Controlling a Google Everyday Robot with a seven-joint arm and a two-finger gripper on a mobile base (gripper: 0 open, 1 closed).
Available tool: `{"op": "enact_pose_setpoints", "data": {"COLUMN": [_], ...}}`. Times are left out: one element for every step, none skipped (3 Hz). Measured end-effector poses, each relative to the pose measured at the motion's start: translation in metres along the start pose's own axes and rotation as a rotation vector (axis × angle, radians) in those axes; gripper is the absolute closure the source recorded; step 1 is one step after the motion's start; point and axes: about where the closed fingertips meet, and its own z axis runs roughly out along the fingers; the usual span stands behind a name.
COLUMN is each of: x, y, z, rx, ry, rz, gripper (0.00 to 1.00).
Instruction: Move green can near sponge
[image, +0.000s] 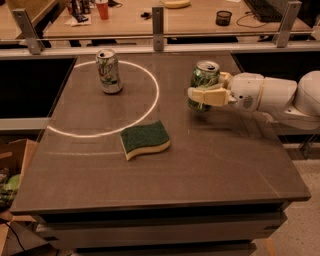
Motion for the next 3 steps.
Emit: {"op": "enact_pose_setpoints", "data": {"x": [0.000, 0.002, 0.005], "y": [0.018, 0.035, 0.057], "z": [0.011, 0.021, 0.029], "rx": [-0.038, -0.087, -0.149], "ry": [-0.013, -0.019, -0.017], "rz": [0.006, 0.019, 0.024], "gripper": [1.00, 1.00, 1.00]}}
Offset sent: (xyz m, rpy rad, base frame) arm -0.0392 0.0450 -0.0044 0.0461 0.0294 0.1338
